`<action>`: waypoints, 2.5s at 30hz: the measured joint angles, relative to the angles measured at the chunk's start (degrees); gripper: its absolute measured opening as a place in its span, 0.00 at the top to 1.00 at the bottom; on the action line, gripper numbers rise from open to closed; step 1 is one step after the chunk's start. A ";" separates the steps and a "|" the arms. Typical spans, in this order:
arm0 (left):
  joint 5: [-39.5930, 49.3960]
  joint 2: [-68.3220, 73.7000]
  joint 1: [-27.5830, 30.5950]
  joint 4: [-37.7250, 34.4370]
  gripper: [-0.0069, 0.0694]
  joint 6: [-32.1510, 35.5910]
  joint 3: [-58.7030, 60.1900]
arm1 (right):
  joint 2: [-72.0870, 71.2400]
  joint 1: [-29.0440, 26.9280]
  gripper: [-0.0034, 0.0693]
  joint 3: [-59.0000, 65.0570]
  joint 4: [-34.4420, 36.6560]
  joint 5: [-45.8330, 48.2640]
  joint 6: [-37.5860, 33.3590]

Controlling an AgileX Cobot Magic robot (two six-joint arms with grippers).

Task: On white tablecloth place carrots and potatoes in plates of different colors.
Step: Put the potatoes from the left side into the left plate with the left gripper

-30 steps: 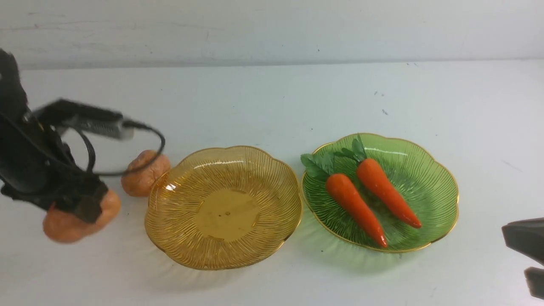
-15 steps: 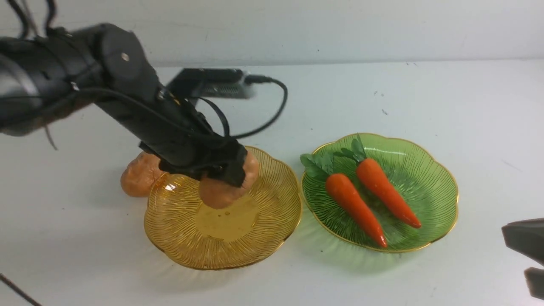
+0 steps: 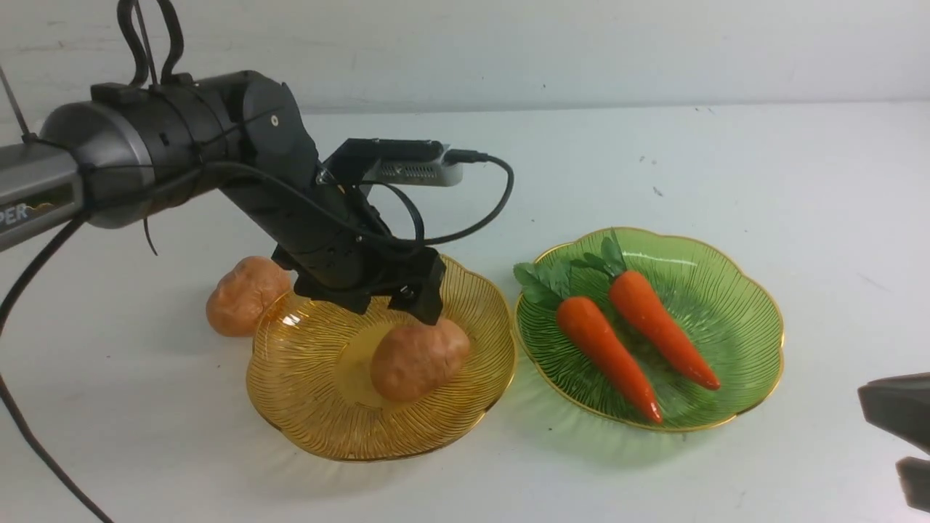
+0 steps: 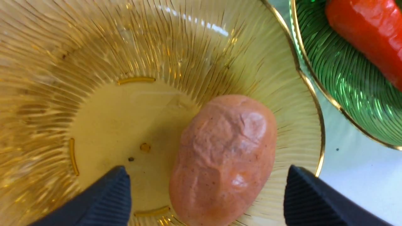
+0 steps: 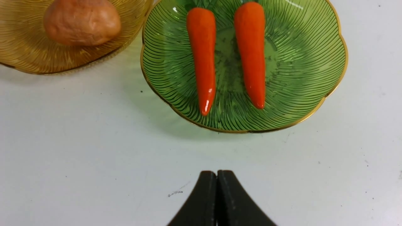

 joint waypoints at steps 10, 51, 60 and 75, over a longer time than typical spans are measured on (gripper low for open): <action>16.58 0.06 14.70 13.00 0.71 -4.84 -10.81 | 0.00 0.00 0.97 0.00 0.00 0.00 0.00; 5.11 17.36 19.19 9.79 0.38 -5.22 -12.95 | 0.00 0.00 0.97 0.00 -1.29 -0.62 0.00; 15.44 12.05 20.44 11.11 0.39 -4.19 -24.22 | 0.00 0.00 0.97 0.00 -1.49 -0.62 0.00; 18.49 11.23 8.86 4.95 0.39 -1.52 -21.56 | 0.00 0.00 0.97 0.00 -1.49 -0.63 0.00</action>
